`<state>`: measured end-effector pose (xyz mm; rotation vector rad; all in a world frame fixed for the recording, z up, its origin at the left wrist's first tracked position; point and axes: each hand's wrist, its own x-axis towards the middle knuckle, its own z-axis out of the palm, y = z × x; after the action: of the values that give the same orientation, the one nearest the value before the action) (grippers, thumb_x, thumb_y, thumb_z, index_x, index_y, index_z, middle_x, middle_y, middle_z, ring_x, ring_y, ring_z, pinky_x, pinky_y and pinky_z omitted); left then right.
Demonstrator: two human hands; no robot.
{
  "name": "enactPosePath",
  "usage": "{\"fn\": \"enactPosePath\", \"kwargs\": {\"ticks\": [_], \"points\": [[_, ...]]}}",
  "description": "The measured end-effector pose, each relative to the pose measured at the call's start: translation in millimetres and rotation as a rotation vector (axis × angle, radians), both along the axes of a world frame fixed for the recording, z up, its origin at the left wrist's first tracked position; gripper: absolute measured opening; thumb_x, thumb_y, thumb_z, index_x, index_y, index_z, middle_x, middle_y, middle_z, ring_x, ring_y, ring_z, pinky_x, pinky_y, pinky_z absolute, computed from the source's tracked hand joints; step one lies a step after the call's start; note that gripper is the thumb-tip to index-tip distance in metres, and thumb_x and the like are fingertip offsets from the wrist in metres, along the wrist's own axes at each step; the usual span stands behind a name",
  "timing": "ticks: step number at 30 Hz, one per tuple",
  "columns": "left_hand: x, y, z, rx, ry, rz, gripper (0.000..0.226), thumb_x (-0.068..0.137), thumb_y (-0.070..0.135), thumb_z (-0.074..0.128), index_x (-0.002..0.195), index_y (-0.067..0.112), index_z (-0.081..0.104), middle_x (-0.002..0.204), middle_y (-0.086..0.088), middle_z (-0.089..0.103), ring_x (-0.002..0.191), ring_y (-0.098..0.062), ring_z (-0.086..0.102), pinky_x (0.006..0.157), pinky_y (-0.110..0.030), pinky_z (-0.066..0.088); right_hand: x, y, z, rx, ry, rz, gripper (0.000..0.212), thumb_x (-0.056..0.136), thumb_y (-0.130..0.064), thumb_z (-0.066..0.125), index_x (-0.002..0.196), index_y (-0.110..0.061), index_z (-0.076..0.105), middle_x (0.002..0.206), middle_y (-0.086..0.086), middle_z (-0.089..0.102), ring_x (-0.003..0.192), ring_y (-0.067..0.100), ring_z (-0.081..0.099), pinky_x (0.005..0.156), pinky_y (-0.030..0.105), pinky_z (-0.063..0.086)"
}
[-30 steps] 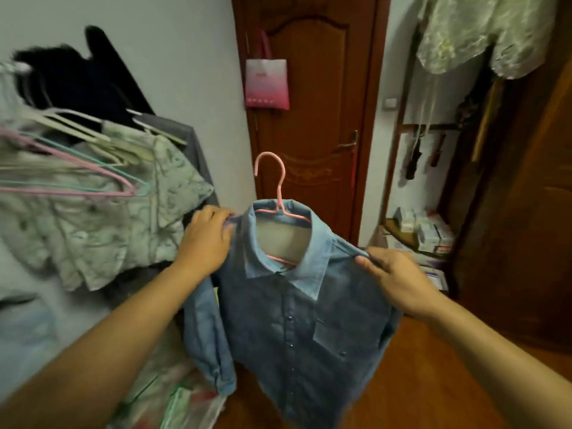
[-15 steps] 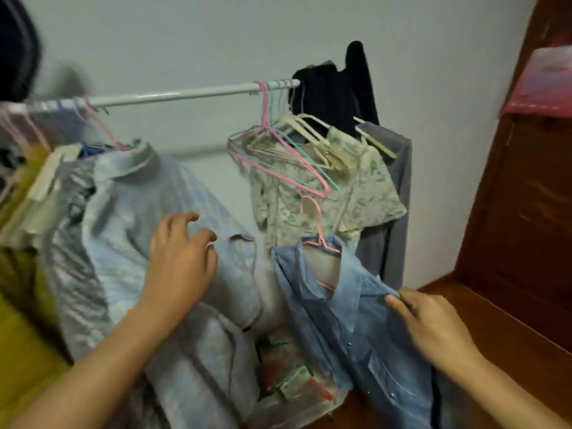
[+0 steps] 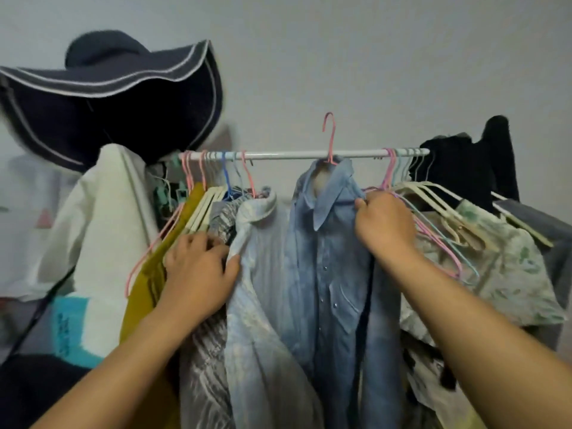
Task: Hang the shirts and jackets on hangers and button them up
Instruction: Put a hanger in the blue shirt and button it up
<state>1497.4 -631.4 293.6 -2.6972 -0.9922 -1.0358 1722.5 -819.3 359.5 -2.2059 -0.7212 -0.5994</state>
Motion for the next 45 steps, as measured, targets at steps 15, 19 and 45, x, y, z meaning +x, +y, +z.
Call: {"fn": "enactPosePath", "kwargs": {"ticks": [15,19,45], "points": [[1.8,12.6,-4.1,-0.137,0.017,-0.130,0.047,0.103,0.054,0.034,0.119,0.027,0.069,0.148,0.002,0.036,0.136,-0.020,0.020,0.111,-0.045,0.020,-78.8,94.9,-18.3,-0.290,0.152,0.271,0.006,0.092,-0.014,0.050,0.096,-0.013,0.046,0.094,0.011,0.057,0.095,0.038,0.061,0.071,0.034,0.042],[4.2,8.9,-4.9,-0.150,0.014,-0.146,0.049,0.105,0.051,0.031,0.118,0.022,0.068,0.150,-0.003,0.034,0.138,-0.024,0.020,0.112,-0.045,0.021,-93.9,117.9,-18.7,-0.230,0.214,0.278,0.011,0.097,-0.016,0.049,0.104,-0.010,0.055,0.108,0.014,0.062,0.105,0.037,0.061,0.075,0.034,0.044],[15.6,-20.8,0.0,-0.063,0.025,-0.035,0.074,0.090,0.041,0.050,0.158,0.027,0.023,0.153,-0.018,0.032,0.138,-0.038,0.031,0.110,-0.057,0.034,111.3,-97.9,-75.1,-0.688,-0.318,-0.477,0.048,0.065,-0.008,0.083,0.103,-0.003,0.055,0.097,0.021,0.058,0.091,0.040,0.055,0.071,0.047,0.048]]}}
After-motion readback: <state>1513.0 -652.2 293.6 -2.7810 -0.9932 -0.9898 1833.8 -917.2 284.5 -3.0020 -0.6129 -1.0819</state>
